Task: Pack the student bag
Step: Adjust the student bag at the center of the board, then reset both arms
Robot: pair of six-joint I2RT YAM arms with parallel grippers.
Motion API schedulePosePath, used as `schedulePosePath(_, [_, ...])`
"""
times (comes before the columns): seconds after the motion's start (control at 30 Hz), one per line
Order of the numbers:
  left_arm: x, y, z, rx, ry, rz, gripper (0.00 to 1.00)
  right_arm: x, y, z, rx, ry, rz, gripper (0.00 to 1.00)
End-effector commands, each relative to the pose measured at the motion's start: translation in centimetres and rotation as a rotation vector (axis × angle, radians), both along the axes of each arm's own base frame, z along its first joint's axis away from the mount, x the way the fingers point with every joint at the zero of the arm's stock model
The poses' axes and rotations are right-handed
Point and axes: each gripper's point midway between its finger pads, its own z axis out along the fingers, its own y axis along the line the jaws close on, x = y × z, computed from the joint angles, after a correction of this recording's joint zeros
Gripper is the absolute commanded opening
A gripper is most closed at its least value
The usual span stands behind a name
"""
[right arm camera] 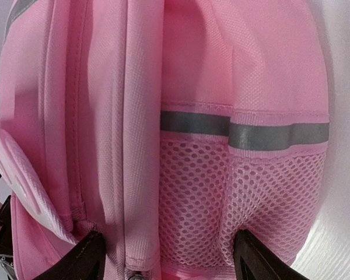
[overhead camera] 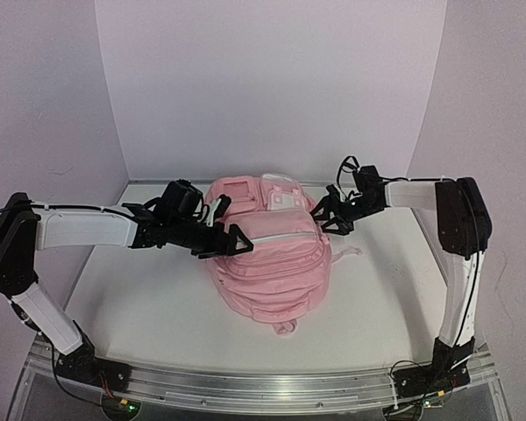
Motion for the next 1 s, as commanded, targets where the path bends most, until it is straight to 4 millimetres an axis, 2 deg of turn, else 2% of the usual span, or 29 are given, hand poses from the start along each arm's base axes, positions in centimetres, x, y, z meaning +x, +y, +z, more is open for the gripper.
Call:
schedulePosePath(0.0, [-0.4, -0.2, 1.5, -0.002, -0.035, 0.005, 0.93, -5.1, 1.9, 4.2, 0.074, 0.014, 0.091, 0.76])
schedulePosePath(0.1, [0.3, 0.1, 1.9, 0.013, -0.055, 0.023, 0.95, -6.4, 1.7, 4.7, 0.084, 0.019, 0.101, 0.76])
schedulePosePath(0.27, [1.4, 0.2, 1.9, 0.042, -0.062, 0.050, 0.95, -8.4, 1.6, 4.1, 0.082, 0.055, 0.110, 0.77])
schedulePosePath(0.37, [2.5, 0.6, 2.3, 0.049, -0.063, 0.083, 0.96, -8.3, 1.7, 4.8, 0.084, 0.034, 0.111, 0.77])
schedulePosePath(0.43, [3.2, 1.4, 2.7, 0.063, -0.066, 0.110, 0.98, -7.8, 1.6, 6.4, 0.089, -0.007, 0.104, 0.78])
schedulePosePath(0.5, [4.1, 2.8, 3.6, 0.073, -0.069, 0.150, 0.99, -7.7, 1.5, 8.2, 0.099, -0.052, 0.104, 0.78])
schedulePosePath(0.63, [7.0, 7.3, 7.6, 0.023, -0.106, 0.262, 1.00, -7.0, 0.5, 13.5, 0.113, -0.189, 0.089, 0.83])
schedulePosePath(0.7, [8.0, 9.3, 9.0, 0.086, -0.143, 0.309, 1.00, -5.9, -1.3, 16.3, 0.110, -0.262, 0.062, 0.86])
schedulePosePath(0.77, [9.1, 11.7, 9.6, 0.227, -0.175, 0.383, 1.00, -4.8, -3.4, 18.9, 0.088, -0.346, 0.030, 0.96])
schedulePosePath(0.8, [9.7, 12.9, 10.6, 0.282, -0.198, 0.420, 1.00, -4.4, -4.4, 20.0, 0.073, -0.386, 0.012, 0.98])
schedulePosePath(0.87, [10.2, 15.7, 11.6, 0.360, -0.220, 0.487, 1.00, -3.8, -6.5, 21.7, 0.031, -0.447, -0.019, 0.98])
schedulePosePath(0.97, [10.2, 19.0, 14.1, 0.313, -0.280, 0.573, 1.00, -3.6, -9.1, 22.3, -0.017, -0.479, -0.055, 0.98])
